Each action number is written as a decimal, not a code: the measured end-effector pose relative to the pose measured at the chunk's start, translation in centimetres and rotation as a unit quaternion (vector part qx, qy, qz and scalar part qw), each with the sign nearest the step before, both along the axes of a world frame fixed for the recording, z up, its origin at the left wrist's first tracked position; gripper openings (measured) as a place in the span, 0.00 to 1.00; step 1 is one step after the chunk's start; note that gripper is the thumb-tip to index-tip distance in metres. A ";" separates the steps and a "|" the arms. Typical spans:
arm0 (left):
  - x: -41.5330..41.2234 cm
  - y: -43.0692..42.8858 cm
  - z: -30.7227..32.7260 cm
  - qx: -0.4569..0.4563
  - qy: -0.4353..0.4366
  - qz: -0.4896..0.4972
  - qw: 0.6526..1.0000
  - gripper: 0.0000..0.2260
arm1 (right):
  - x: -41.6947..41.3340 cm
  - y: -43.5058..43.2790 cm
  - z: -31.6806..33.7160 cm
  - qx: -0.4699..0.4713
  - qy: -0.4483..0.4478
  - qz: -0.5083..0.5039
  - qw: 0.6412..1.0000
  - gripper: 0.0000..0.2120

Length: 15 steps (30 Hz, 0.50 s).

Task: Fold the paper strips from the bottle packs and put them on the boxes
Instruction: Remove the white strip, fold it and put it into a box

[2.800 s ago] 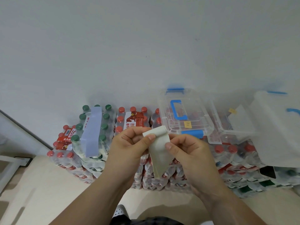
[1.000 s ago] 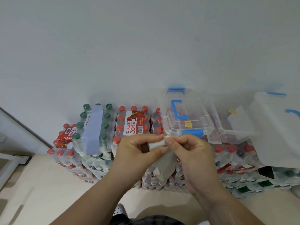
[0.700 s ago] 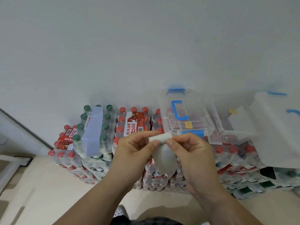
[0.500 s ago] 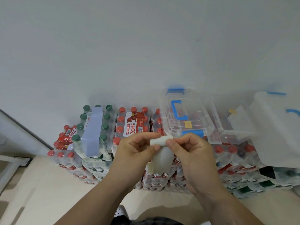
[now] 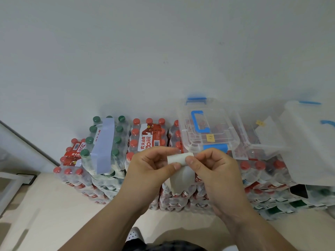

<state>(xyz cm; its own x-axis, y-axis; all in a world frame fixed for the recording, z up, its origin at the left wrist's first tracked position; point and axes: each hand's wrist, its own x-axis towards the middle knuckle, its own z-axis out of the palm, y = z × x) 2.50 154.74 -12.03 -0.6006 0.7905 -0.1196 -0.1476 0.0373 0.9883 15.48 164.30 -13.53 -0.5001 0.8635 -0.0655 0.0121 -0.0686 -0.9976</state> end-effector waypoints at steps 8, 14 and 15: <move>0.1 0.0 0.3 -0.004 -0.033 -0.004 0.999 0.10 | 0.4 -0.1 0.0 0.041 -0.001 0.025 0.999 0.09; 0.2 -0.1 0.0 -0.004 -0.053 -0.012 0.999 0.10 | 0.3 -0.5 0.0 0.076 -0.012 0.004 0.997 0.07; 0.3 -0.1 0.0 -0.006 -0.061 -0.012 0.998 0.09 | 0.3 -0.5 -0.1 0.073 -0.010 0.001 0.997 0.07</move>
<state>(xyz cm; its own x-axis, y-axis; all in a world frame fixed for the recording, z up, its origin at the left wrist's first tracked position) 2.77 154.68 -12.06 -0.5625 0.8022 -0.2003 -0.2659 0.0539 0.9625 15.80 163.84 -13.64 -0.5017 0.8635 0.0521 0.0311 0.0782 -0.9964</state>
